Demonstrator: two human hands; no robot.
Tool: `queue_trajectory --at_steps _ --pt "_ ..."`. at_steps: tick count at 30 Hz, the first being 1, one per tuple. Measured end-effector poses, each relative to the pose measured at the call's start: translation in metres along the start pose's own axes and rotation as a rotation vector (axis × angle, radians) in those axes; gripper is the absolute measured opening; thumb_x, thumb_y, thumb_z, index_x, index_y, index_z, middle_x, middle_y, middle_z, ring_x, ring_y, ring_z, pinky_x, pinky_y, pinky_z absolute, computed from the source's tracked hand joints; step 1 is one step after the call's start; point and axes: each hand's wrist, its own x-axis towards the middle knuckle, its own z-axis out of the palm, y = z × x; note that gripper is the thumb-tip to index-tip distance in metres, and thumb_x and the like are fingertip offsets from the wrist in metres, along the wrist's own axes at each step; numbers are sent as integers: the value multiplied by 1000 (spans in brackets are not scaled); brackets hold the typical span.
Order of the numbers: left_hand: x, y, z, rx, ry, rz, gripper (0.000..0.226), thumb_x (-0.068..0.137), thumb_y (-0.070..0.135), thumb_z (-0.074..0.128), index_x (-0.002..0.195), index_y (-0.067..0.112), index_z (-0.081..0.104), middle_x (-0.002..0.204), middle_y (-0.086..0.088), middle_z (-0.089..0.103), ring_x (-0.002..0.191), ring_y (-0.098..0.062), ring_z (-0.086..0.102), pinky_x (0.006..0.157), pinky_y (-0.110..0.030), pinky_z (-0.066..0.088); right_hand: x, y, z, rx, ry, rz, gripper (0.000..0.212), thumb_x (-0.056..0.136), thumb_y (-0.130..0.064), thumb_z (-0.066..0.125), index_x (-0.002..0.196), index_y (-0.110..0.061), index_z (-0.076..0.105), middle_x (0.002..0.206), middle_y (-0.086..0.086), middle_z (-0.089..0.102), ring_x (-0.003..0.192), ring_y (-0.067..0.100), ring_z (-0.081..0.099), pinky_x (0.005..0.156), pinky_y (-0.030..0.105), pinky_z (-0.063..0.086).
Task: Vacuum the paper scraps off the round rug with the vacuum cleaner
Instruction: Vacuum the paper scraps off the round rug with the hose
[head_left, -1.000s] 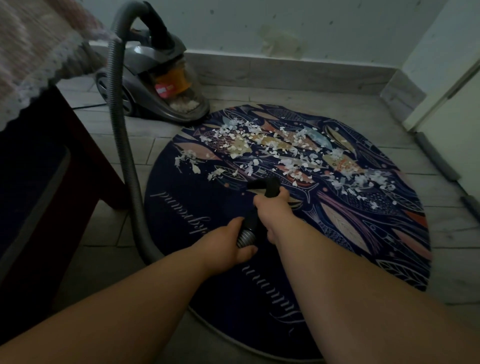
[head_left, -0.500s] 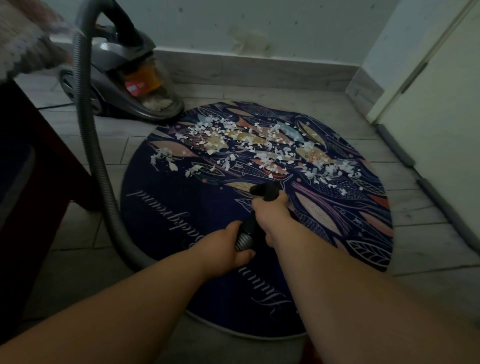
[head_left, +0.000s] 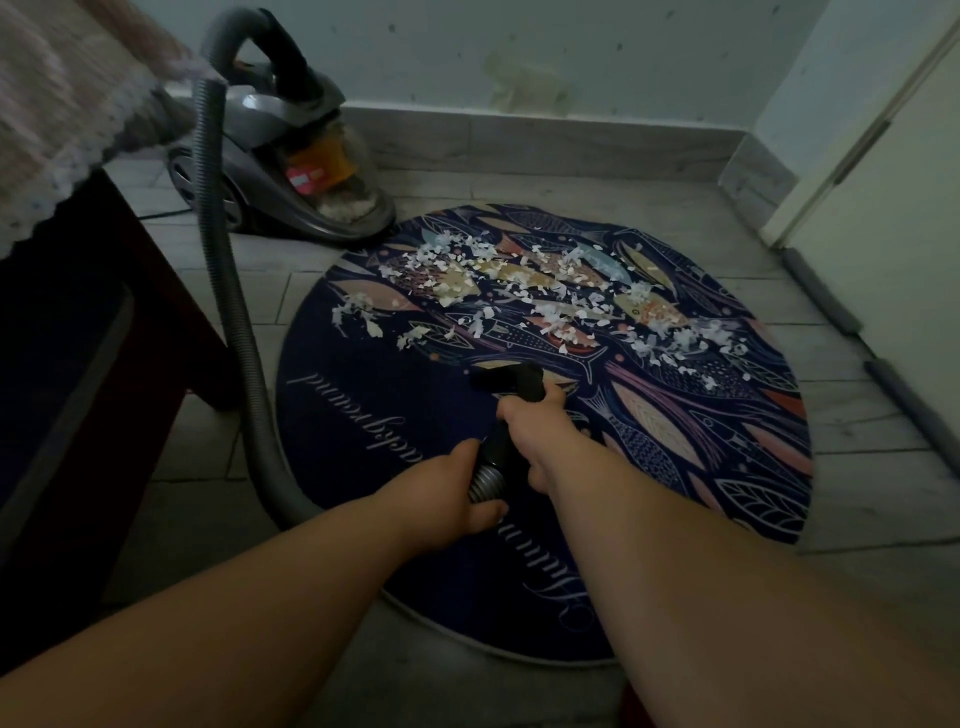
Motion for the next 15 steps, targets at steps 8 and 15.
queue_trajectory --at_steps 8,15 --pt "28 21 6 -17 -56 56 72 88 47 59 144 19 22 124 -8 55 103 -21 55 82 -26 43 17 -3 -29 85 128 64 84 93 -23 58 154 -42 4 132 17 48 105 34 56 94 54 52" --pt "48 43 16 -19 -76 105 72 88 45 60 143 17 23 125 -9 55 107 -22 56 83 -25 41 29 -2 -55 32 168 76 86 88 -31 58 154 -42 5 117 17 54 101 36 58 94 56 52"
